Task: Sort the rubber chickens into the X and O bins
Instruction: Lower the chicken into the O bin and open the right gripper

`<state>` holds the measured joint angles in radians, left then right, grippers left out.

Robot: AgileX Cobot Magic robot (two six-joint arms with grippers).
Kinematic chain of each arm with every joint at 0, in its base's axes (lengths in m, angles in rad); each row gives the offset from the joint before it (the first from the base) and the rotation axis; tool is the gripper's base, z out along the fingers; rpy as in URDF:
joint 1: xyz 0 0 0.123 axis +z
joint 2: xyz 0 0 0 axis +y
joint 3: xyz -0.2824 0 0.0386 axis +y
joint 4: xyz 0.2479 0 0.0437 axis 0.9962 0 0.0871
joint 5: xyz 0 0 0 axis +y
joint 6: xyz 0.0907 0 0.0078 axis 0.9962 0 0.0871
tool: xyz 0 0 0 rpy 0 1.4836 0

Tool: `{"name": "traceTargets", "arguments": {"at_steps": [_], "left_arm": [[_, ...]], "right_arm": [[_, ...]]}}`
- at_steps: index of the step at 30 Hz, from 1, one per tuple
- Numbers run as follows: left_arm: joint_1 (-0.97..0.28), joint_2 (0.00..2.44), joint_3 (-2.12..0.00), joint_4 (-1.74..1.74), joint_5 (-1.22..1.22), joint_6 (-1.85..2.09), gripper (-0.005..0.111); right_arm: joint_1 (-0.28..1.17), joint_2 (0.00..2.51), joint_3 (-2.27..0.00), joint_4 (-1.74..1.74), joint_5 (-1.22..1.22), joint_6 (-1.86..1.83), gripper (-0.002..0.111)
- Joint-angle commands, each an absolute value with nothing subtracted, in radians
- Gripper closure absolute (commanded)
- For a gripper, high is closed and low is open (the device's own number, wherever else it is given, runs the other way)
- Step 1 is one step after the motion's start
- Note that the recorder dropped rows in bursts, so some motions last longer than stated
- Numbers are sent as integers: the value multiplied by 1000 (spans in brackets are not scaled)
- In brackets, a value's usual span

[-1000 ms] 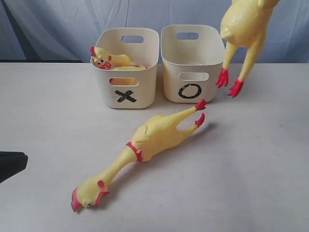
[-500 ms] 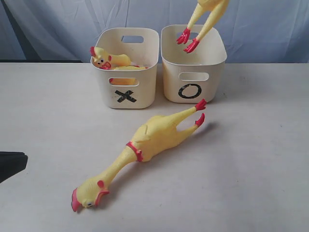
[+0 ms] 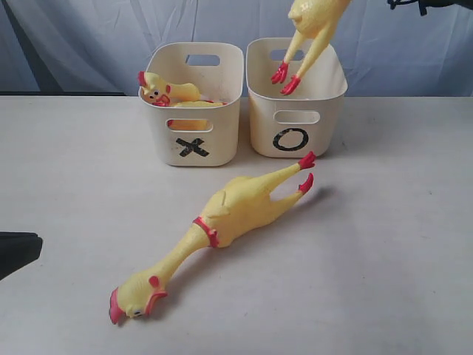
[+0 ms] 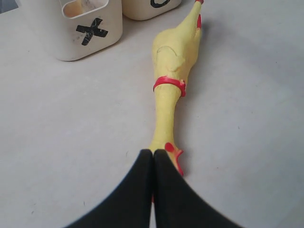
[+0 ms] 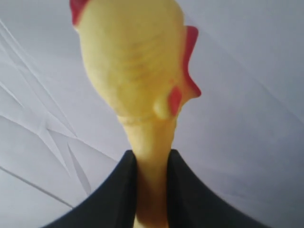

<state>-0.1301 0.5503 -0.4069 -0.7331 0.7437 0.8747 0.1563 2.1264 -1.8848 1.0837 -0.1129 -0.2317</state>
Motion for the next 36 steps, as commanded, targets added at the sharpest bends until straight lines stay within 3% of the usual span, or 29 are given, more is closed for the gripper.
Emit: {"name": "traceTargets", "arguments": {"at_steps": [1,36], "left_arm": [[-132,544,-403,-744,729,874,107],[-132,544,-403,-740,728,874,107]], "right_arm": [[153,2159,-1901,1051,-122,-231,109],[249,2295,-1902,883,-78,-231,109]]}}
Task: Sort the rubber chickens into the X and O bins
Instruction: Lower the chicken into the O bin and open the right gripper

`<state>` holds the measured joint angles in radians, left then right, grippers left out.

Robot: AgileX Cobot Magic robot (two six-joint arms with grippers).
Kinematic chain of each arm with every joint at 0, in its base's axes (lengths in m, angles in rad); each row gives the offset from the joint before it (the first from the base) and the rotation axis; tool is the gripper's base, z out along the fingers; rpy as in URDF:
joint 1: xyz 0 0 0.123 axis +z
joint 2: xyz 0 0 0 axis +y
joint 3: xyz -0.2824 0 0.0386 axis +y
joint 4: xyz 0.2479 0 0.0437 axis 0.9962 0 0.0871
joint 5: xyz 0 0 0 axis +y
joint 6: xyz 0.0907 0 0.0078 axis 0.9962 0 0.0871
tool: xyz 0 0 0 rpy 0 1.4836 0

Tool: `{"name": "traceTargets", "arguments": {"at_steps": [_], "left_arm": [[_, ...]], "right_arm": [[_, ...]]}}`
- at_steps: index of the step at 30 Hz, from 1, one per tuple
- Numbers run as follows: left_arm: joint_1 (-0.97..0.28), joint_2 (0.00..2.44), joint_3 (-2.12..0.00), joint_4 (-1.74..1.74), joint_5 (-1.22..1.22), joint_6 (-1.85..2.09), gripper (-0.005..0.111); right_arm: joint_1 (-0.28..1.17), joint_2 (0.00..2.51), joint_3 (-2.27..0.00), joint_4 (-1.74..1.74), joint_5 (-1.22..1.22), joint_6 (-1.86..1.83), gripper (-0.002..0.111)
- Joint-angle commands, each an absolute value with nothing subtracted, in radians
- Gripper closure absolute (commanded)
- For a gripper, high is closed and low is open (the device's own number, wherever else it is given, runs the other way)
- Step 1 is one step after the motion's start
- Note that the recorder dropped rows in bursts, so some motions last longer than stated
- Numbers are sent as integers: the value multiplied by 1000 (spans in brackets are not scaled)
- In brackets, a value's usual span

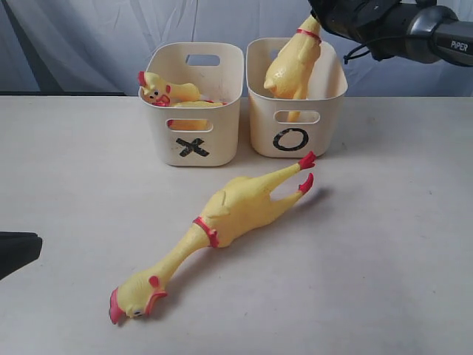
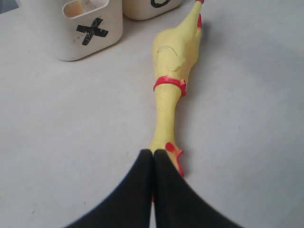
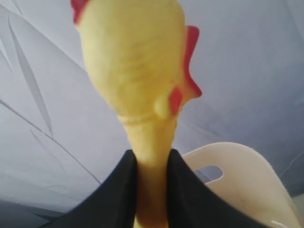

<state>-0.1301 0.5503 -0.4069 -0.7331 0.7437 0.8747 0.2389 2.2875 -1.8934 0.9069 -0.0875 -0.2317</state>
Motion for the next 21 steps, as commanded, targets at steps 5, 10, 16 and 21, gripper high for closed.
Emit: {"name": "traceTargets", "arguments": {"at_steps": [5,10,16,21], "left_arm": [[-132,544,-403,-740,728,874,107],[-132,544,-403,-740,728,874,107],[-132,544,-403,-740,728,874,107],[-132,544,-403,-740,728,874,107]], "right_arm": [[252,2310,-1902,857,-95,-231,109],[252,2322,-1902,804,-103,-235,109],[253,2328,-1902,782,-92,-235,109],[253,2331,-1902,782,-90,-235,100]]}}
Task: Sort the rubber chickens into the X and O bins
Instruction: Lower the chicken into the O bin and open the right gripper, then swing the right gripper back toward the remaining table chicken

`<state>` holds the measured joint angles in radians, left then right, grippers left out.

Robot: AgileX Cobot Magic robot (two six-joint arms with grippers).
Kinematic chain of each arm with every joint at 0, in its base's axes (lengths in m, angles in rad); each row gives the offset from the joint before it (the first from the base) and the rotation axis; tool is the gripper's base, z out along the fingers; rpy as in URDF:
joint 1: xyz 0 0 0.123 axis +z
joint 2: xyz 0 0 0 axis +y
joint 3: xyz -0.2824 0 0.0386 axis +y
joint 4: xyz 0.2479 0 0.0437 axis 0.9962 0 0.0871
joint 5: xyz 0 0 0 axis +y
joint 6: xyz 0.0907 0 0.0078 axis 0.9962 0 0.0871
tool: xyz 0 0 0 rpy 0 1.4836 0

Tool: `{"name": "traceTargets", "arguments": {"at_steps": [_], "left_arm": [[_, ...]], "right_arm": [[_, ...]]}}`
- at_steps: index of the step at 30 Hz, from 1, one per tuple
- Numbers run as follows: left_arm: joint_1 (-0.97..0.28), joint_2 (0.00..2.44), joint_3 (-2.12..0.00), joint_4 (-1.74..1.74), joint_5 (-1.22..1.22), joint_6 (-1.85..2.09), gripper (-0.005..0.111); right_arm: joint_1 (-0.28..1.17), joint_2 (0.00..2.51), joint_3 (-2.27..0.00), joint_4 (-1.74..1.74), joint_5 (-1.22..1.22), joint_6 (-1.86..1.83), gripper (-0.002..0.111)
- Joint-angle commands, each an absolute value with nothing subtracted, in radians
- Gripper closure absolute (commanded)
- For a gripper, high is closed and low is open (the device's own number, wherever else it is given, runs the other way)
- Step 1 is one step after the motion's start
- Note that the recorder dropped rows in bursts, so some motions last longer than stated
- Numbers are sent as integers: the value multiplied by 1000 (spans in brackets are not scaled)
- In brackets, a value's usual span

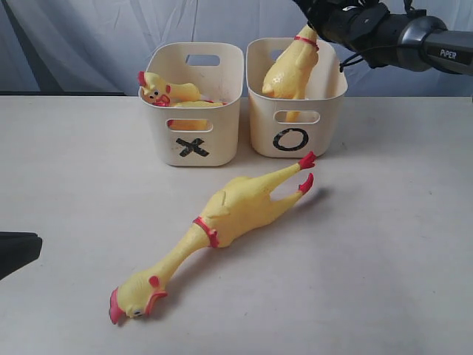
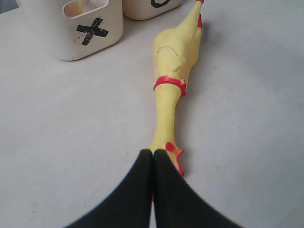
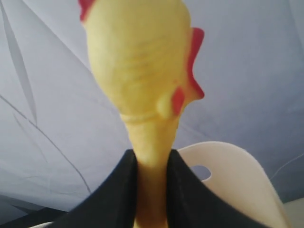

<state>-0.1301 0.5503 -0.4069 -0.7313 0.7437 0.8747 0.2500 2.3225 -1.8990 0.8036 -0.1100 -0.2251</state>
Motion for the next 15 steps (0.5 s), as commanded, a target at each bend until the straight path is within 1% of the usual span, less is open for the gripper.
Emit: {"name": "traceTargets", "arguments": {"at_steps": [1,4,6,15], "left_arm": [[-132,544,-403,-740,728,874,107],[-132,544,-403,-740,728,874,107],[-132,544,-403,-740,728,874,107],[-132,544,-403,-740,728,874,107]], "right_arm": [[253,2331,-1902,782,-89,-235,94],[253,2331,-1902,782,-85,-235,73],[253,2331,-1902,782,-82,-235,66],[253,2331,-1902,782,-82,-235,65]]}}
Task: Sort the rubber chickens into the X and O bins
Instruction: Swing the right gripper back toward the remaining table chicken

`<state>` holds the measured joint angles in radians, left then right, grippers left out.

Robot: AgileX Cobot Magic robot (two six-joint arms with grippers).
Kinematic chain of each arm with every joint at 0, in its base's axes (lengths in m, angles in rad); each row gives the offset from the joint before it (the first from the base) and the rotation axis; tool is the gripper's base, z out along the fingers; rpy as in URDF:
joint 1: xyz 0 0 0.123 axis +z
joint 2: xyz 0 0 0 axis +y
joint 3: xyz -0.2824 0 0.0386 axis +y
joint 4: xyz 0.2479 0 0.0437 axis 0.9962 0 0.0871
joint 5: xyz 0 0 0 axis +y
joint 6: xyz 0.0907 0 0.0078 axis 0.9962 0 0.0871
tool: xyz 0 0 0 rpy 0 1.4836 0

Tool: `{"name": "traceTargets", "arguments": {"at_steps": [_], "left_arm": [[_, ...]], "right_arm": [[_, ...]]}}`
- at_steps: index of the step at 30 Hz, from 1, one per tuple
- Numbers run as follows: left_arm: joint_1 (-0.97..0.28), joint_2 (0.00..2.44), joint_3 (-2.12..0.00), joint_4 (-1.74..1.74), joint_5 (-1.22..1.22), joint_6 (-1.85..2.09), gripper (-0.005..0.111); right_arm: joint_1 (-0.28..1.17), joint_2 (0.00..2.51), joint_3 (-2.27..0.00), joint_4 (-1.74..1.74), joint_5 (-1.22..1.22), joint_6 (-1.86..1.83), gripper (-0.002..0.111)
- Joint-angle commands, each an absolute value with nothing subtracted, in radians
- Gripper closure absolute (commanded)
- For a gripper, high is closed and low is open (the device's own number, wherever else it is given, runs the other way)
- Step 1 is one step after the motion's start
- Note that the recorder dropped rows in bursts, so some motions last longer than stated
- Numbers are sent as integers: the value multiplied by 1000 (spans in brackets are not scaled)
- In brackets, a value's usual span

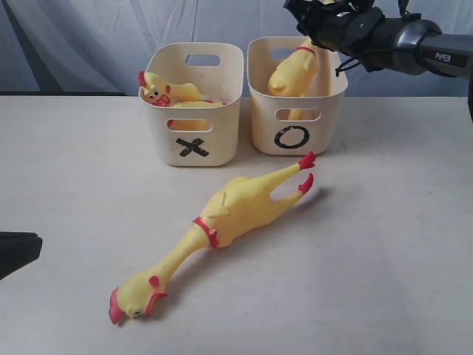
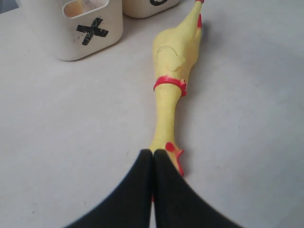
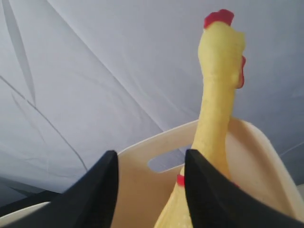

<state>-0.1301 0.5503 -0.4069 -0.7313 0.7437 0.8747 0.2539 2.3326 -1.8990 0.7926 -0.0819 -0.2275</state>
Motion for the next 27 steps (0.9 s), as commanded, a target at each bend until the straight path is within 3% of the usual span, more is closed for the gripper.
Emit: {"name": "traceTargets", "arguments": {"at_steps": [1,18,27], "left_arm": [[-132,544,-403,-740,728,874,107],[-132,544,-403,-740,728,874,107],[-132,544,-403,-740,728,874,107]], "right_arm": [[253,2331,-1902,782,-82,-235,65],[253,2268,-1902,738,59,-235,65],[253,2103,-1902,437,383,-235,65]]}}
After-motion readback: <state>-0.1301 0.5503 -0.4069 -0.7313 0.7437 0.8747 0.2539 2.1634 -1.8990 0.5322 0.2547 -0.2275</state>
